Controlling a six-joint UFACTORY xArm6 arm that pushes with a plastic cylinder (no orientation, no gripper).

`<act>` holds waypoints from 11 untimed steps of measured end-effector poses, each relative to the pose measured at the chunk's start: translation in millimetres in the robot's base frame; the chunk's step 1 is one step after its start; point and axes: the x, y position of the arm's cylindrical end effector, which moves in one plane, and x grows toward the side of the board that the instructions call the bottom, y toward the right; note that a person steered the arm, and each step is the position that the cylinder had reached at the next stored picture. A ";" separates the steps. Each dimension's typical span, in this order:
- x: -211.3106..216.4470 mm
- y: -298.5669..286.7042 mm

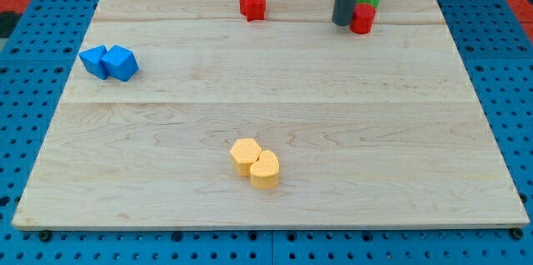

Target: Slide the red star towards the center of the board

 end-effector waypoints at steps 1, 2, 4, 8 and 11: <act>0.0 7.4; 0.3 -36.5; -56.8 -67.5; -33.9 -145.8; -43.2 -164.9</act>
